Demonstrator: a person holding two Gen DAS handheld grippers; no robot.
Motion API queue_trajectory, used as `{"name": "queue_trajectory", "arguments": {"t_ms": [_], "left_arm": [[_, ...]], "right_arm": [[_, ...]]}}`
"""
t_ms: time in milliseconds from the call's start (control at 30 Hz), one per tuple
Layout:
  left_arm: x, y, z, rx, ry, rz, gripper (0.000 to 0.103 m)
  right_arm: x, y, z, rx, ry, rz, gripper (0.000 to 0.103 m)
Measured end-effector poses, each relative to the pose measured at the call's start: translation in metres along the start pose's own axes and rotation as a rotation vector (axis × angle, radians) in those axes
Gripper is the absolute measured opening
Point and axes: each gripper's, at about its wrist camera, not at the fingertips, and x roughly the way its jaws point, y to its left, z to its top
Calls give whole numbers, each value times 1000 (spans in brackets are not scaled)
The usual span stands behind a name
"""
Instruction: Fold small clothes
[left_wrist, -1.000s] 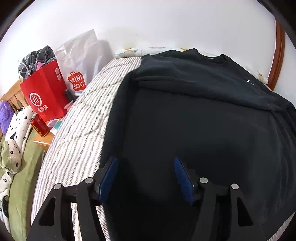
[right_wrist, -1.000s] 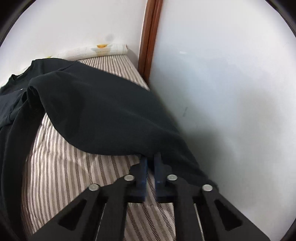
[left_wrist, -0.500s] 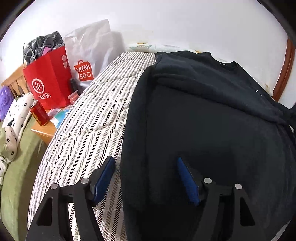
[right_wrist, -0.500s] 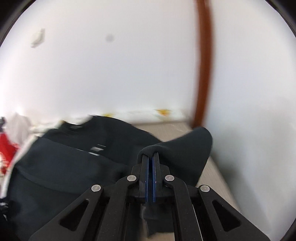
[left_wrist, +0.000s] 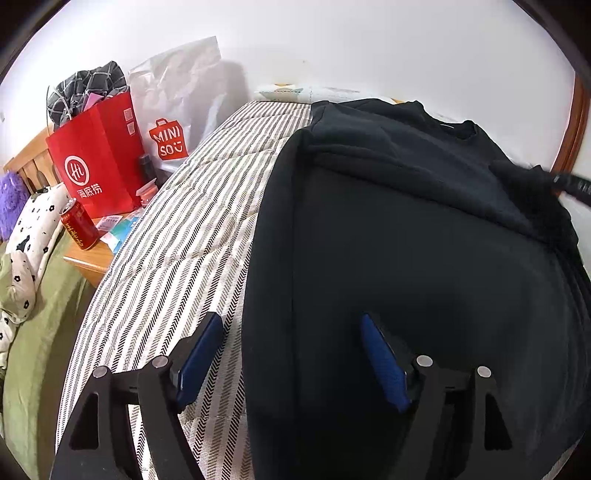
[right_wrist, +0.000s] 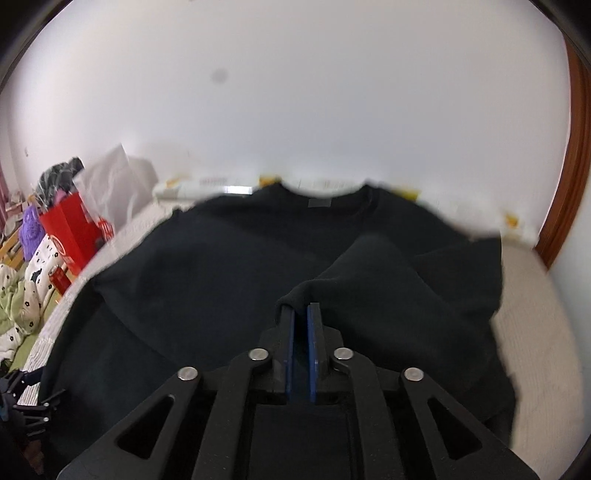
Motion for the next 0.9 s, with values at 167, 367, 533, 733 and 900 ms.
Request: {"name": "queue_trajectory", "arguments": {"t_ms": [167,367,533,733,900], "left_arm": [[0,0,0,2,1,1,77],[0,0,-1,6,0,7,77],[1,-1,-1,7,1,11,79],[1,-1,-1,6,2,10,79],[1,-1,-1,5,3,11,79]], "right_arm": [[3,-39,-26,103,47,2,65],[-33,-90,-60,135,30,-128,65],[-34,-128,-77,204,52,-167,64],[-22,-155,-74,281,40,-179,64],[-6,-160,-69,289,44,-133,53]]}}
